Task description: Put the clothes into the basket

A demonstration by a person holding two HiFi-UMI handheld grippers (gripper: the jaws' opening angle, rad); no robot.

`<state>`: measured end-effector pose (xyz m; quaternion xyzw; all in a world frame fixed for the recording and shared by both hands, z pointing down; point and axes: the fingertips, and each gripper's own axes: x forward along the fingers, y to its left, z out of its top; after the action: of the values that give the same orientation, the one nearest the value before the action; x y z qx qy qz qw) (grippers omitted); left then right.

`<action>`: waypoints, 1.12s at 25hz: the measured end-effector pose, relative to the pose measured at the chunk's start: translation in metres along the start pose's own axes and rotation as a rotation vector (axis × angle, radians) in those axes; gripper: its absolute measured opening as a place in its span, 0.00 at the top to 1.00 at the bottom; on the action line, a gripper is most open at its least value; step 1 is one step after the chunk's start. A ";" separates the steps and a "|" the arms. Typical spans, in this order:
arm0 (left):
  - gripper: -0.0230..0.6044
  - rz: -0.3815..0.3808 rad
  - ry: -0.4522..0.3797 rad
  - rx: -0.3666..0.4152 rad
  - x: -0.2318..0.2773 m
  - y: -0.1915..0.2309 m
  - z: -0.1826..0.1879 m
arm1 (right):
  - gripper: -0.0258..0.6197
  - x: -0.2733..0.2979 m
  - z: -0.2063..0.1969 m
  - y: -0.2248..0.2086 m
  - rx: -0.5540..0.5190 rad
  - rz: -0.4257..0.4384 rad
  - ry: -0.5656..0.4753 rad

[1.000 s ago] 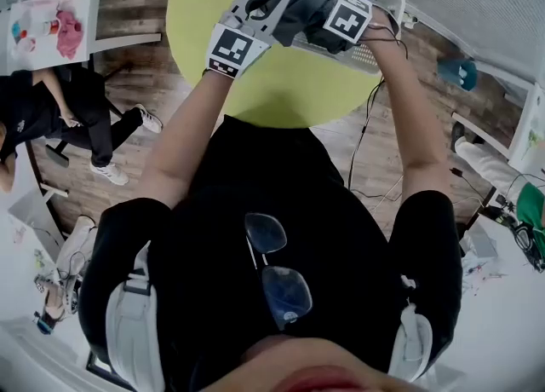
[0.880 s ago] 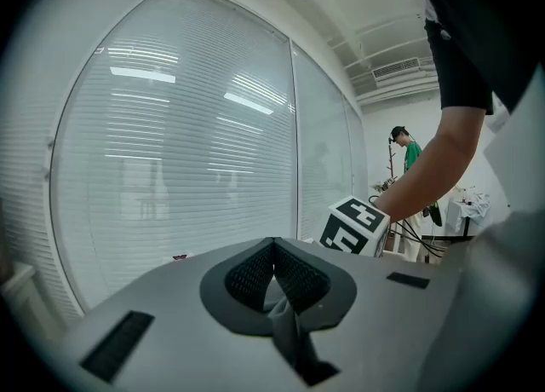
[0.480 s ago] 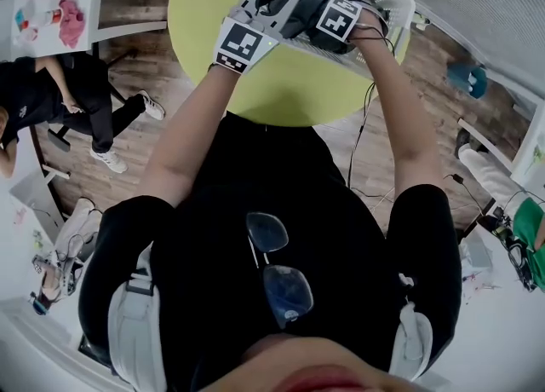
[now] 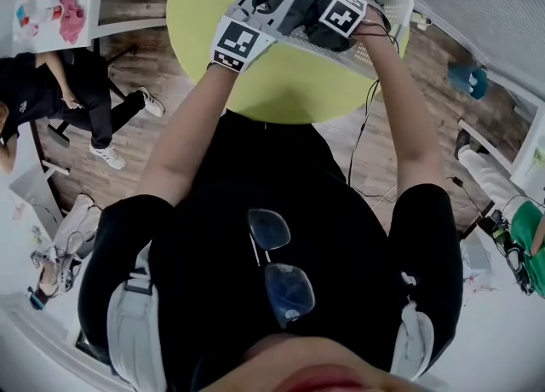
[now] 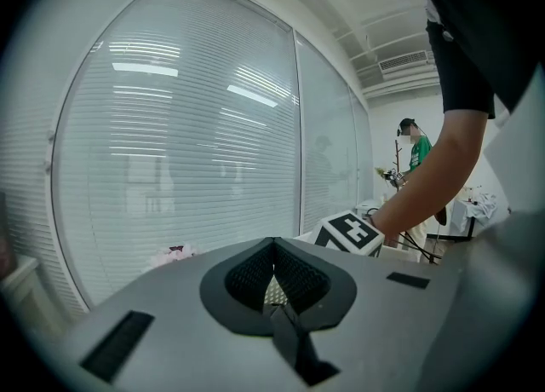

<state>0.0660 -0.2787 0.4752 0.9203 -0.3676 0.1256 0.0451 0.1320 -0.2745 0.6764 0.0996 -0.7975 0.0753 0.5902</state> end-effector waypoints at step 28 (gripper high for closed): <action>0.95 -0.161 -0.130 0.030 -0.157 -0.076 0.060 | 0.44 -0.252 0.087 0.157 0.420 -0.342 -0.882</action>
<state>0.0204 -0.1292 0.3767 0.9536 -0.2928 0.0673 0.0173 0.0838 -0.1255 0.4099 0.3671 -0.9105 0.0873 0.1688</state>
